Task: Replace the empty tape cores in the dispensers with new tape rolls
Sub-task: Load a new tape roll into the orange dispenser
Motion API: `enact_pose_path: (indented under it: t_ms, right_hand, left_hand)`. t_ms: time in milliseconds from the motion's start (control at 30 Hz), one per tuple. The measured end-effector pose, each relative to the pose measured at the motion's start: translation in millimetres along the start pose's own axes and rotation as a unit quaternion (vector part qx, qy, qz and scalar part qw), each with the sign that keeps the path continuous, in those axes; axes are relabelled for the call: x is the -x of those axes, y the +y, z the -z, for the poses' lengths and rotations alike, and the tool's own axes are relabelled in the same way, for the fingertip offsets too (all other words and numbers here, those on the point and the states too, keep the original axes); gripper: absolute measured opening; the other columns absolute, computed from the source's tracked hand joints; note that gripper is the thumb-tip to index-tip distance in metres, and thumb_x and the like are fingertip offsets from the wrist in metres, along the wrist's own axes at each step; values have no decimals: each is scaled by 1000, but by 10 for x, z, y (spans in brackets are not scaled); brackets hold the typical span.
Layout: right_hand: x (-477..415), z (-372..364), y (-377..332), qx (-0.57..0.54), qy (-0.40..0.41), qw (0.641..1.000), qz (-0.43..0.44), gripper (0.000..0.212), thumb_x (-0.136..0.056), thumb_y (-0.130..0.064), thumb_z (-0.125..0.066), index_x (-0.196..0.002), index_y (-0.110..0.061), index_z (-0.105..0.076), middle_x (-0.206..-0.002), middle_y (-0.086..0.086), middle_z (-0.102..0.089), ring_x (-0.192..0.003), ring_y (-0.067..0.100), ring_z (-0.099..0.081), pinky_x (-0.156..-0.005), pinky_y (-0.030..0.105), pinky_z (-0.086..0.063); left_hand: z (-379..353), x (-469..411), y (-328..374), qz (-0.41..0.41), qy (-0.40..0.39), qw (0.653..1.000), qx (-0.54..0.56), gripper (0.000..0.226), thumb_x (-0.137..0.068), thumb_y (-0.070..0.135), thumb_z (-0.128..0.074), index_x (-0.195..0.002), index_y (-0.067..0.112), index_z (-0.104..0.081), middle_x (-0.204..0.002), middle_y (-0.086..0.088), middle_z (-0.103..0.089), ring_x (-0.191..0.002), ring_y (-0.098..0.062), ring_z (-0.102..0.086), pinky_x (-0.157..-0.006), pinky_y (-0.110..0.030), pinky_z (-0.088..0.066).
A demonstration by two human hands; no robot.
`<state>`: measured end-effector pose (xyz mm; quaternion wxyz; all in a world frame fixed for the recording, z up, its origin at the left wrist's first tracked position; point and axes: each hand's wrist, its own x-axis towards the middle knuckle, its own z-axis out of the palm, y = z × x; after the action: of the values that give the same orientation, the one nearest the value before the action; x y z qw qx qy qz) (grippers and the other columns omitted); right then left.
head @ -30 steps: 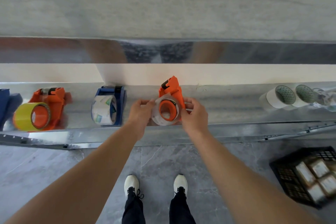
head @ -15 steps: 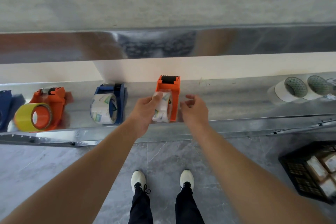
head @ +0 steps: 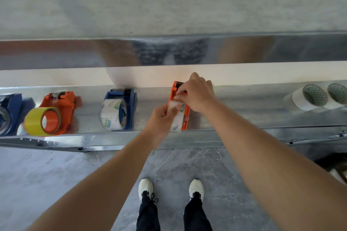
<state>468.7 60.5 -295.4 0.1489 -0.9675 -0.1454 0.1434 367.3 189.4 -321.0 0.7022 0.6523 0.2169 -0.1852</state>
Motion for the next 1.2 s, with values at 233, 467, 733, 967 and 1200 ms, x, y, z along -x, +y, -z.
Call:
enact_pose_path:
  t_ms: [233, 467, 733, 967, 1200]
  right_hand:
    - [-81, -28, -49, 45, 18, 999, 11, 17, -91, -47, -72, -98, -33, -78, -105, -2, -46, -105, 23, -56, -97, 41, -36]
    - [-52, -135, -76, 86, 97, 991, 19, 21, -99, -33, -63, -103, -17, -76, -111, 2, -50, -99, 24, -54, -90, 43, -46]
    - [-6, -127, -97, 12, 163, 986, -3, 19, -100, -31, -67, -100, -14, -76, -101, -4, -41, -97, 21, -53, -76, 36, -40]
    - [-91, -88, -110, -6, 127, 992, 6, 20, -100, -35, -67, -99, -15, -71, -103, -3, -40, -102, 22, -53, -82, 37, -44]
    - [-172, -94, -152, 11, 106, 994, 29, 19, -104, -34, -60, -104, -17, -67, -114, 0, -53, -98, 22, -58, -88, 41, -50]
  left_hand:
    - [-11, 42, 30, -5, -13, 1000, 23, 30, -110, 26, -55, -116, 1, -69, -86, -5, -81, -73, -11, -77, -63, -23, -61]
    - [56, 30, -71, -20, -44, 999, 0, 30, -111, 19, -53, -122, -5, -66, -95, -12, -78, -76, -9, -75, -67, -20, -58]
    - [250, 48, -190, -37, -143, 987, -58, 43, -104, 3, -61, -146, 7, -52, -121, -5, -75, -106, -6, -74, -91, -20, -57]
    - [226, 66, -181, -18, -125, 990, -54, 45, -98, 14, -74, -140, 16, -59, -121, 0, -78, -107, -5, -75, -87, -17, -57]
    - [42, 28, -204, 1, -41, 999, -16, 40, -110, 40, -53, -131, 8, -66, -118, -15, -79, -108, -29, -76, -82, -22, -60]
